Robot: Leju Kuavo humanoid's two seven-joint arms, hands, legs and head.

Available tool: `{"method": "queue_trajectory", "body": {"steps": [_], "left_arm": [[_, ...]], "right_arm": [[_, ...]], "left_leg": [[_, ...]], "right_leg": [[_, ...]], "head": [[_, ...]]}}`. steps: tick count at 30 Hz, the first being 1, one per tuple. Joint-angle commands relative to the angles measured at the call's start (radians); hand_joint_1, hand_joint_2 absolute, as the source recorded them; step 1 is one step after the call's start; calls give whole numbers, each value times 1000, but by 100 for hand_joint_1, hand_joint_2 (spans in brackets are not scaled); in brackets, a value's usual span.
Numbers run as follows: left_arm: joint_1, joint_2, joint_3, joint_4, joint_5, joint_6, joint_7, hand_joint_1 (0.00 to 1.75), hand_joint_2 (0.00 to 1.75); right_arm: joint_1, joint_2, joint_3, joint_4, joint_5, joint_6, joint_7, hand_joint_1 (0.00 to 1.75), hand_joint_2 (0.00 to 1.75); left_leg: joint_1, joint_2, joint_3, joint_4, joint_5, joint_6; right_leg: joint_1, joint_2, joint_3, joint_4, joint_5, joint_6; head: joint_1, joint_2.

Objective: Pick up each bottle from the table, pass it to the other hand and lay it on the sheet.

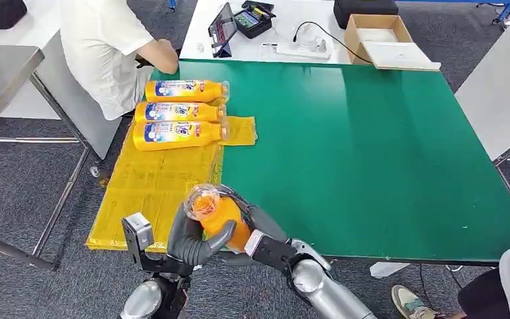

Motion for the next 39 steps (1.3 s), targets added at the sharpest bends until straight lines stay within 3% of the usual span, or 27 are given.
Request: {"method": "queue_trajectory", "body": {"steps": [1, 12, 17, 23, 28, 33, 39], "left_arm": [[-35, 45, 14, -25, -51, -6, -4, 175, 175], [-47, 43, 17, -18, -96, -2, -8, 175, 175], [-100, 54, 34, 7, -430, 159, 23, 175, 175], [-144, 95, 62, 30, -722, 152, 96, 175, 175], [-174, 107, 69, 58, -800, 114, 131, 175, 175], [-261, 134, 39, 181, -939, 58, 209, 175, 175], [-385, 107, 106, 443, -1083, 89, 285, 175, 175]], "right_arm": [[-10, 1, -28, 3, 9, 18, -2, 0, 175], [-2, 0, -37, 3, 14, 18, -8, 0, 175], [9, 5, -50, -10, 22, 18, -16, 0, 175], [33, 10, -78, -33, 42, 10, -24, 0, 175], [64, 6, -104, -67, 44, 3, -27, 0, 175], [79, 5, -127, -64, 49, 8, -36, 0, 175], [132, -17, -139, -126, 97, -12, -37, 0, 175]], "left_leg": [[0, 0, 2, -1, 0, 1], [0, 0, 2, -1, 0, 1], [0, -1, 1, -1, 0, 1], [0, 0, 2, -1, 0, 1], [0, 0, 5, -2, 0, 2], [0, -2, 3, -2, 1, 1], [0, -4, 2, -1, 1, 1]], "right_leg": [[1, -2, 2, 0, 0, -2], [1, -2, 2, -1, 0, -1], [0, -3, 2, 0, 0, -2], [0, -2, 2, -1, 0, -2], [1, -4, 5, -2, -1, -3], [1, -4, 4, -1, 0, -2], [1, -5, 3, -1, 0, -2]], "head": [[0, 0], [0, 0], [0, 0], [0, 0], [0, 0], [0, 0], [0, 0]]}}
